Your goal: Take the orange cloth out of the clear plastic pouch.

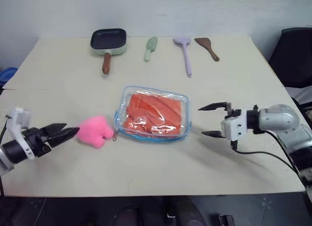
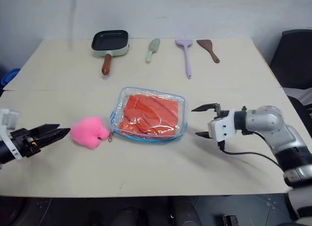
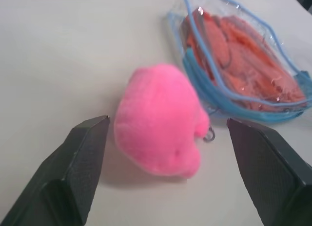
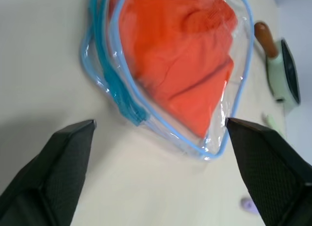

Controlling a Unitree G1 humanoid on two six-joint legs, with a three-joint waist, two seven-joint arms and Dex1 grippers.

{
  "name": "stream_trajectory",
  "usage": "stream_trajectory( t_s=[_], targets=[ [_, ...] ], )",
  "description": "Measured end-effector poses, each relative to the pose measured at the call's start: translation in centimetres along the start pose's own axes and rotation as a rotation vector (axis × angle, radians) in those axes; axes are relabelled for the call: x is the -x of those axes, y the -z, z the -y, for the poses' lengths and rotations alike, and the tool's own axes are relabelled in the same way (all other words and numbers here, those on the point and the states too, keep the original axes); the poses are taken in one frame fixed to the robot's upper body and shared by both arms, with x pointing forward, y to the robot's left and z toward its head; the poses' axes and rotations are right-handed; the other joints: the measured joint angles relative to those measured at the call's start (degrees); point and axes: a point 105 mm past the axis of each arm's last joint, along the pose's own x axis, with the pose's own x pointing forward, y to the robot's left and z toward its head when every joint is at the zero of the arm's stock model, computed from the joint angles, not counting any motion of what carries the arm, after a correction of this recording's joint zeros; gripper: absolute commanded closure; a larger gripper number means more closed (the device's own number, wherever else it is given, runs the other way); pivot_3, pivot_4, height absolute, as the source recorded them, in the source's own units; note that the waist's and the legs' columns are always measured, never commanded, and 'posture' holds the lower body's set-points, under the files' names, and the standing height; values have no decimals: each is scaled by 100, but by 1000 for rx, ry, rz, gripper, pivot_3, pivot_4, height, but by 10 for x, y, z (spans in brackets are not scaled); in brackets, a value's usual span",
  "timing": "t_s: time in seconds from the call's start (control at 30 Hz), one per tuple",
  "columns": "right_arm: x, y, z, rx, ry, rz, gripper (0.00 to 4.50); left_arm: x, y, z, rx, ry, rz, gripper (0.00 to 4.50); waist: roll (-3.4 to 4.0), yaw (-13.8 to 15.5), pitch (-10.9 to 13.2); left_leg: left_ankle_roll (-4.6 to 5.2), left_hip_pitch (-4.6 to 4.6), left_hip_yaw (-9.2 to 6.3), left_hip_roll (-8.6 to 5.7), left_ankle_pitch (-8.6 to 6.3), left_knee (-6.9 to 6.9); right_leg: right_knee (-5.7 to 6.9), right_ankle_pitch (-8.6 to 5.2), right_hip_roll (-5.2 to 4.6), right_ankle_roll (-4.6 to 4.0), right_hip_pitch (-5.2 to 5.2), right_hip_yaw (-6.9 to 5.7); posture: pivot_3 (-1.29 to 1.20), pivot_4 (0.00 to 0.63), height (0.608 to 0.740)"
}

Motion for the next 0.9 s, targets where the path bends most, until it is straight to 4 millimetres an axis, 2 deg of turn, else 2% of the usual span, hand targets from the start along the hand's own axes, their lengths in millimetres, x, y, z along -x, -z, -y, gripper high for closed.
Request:
stream_trajectory(
  t_s=[0.1,0.13,0.2,0.27,0.3,0.4,0.5,0.6,0.67,0.77,0.9],
  targets=[
    [-3,-30,2,-253,40,123,36,-22,-26,37,-277,132,-72,477,1,86,0,-2,2,-3,-4,-1,1,-3,1,-4,2,4,-2,0,150,740],
    [-5,-42,1,-337,35,167,36,-32,-25,47,-416,160,-138,477,5,108,-2,-3,3,-3,-5,-2,-2,-4,1,-4,2,5,-2,0,150,740],
    [-7,-56,-2,-421,17,212,36,-44,-16,50,-551,177,-216,477,16,114,-6,-3,4,-3,-6,-2,-7,-11,1,-3,2,5,-2,0,150,740],
    [-9,-66,-10,-541,-10,236,36,-60,3,44,-721,191,-316,477,15,97,-5,-3,1,-2,-5,-2,-9,-12,1,4,1,2,-2,0,150,740],
    [-10,-70,-15,-600,-22,243,36,-69,12,34,-832,189,-360,477,15,100,-5,-4,1,-1,-4,-2,-10,-13,1,8,1,1,-1,0,150,740],
    [-11,-76,-21,-655,-26,251,36,-78,22,13,-993,172,-422,477,12,92,-3,-3,-3,4,-1,-2,-11,-13,1,12,1,-4,2,0,150,740],
    [-11,-75,-24,-692,0,240,36,-90,15,-1,-1087,133,-387,477,9,122,-2,1,-6,5,-1,-4,-8,-16,2,10,3,-4,2,0,150,740],
    [-11,-74,-25,-707,9,236,36,-97,8,-3,-1118,111,-334,477,1,132,1,5,-13,5,0,-5,-6,-20,4,10,7,-5,1,0,150,740],
    [-10,-76,-29,-722,15,236,36,-106,1,1,-1123,127,-251,477,0,136,0,9,-18,5,-1,-8,-6,-32,8,7,15,-4,-2,0,150,740],
    [-10,-76,-35,-756,20,230,36,-113,5,16,-1103,236,-197,477,-1,116,0,10,-18,7,0,-8,-3,-32,10,7,17,-5,-2,0,150,740],
    [-12,-76,-36,-760,28,237,36,-113,10,25,-1092,325,-212,477,-1,115,0,6,-9,7,-1,-6,2,-15,10,8,17,-3,0,0,150,740]
  ],
)
